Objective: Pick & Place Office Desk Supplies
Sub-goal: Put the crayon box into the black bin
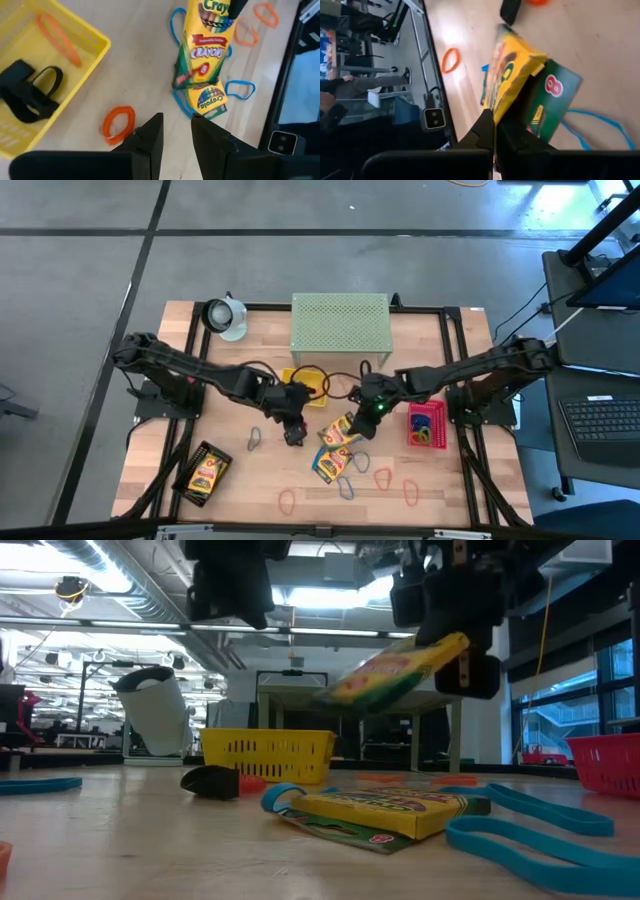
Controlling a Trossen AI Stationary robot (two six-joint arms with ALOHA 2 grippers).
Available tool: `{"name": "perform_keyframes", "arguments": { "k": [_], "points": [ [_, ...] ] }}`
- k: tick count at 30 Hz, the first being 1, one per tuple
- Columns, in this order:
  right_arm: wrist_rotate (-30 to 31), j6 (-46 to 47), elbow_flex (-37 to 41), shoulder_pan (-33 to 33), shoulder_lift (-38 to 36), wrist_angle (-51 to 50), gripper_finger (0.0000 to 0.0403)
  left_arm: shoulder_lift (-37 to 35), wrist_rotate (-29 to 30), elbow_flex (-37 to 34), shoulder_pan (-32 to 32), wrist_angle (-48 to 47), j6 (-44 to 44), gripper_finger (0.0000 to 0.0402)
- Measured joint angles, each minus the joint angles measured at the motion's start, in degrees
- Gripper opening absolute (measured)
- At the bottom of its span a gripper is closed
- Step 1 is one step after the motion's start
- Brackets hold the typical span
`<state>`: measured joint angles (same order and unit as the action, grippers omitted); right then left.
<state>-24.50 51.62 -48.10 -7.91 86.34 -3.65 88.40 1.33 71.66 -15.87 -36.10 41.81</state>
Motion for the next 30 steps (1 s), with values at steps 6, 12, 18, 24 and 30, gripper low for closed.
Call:
{"name": "perform_keyframes", "arguments": {
  "k": [6, 12, 18, 24, 30],
  "points": [
    [2.0, 1.6, 0.0, -2.0, -1.5, 0.8, 0.0, 0.8, -6.1, 0.0, 3.7, 5.8, -4.9, 0.0131],
    [4.1, 3.3, 0.0, -5.2, -3.5, 1.6, 0.0, 3.9, -18.3, -0.1, 7.3, 10.9, -6.7, 0.0185],
    [6.2, 4.9, 0.0, -7.4, -5.0, 3.4, 0.0, 8.0, -28.2, 0.0, 8.7, 20.3, -6.3, 0.0213],
    [8.0, 6.4, 0.0, -9.7, -5.0, 5.4, 0.0, 10.9, -33.4, 0.0, 8.9, 25.9, -5.0, 0.0215],
    [8.6, 7.2, 0.0, -11.0, -5.0, 7.9, 0.0, 11.3, -34.6, -0.1, 8.9, 26.7, -5.6, 0.0214]
  ]
}}
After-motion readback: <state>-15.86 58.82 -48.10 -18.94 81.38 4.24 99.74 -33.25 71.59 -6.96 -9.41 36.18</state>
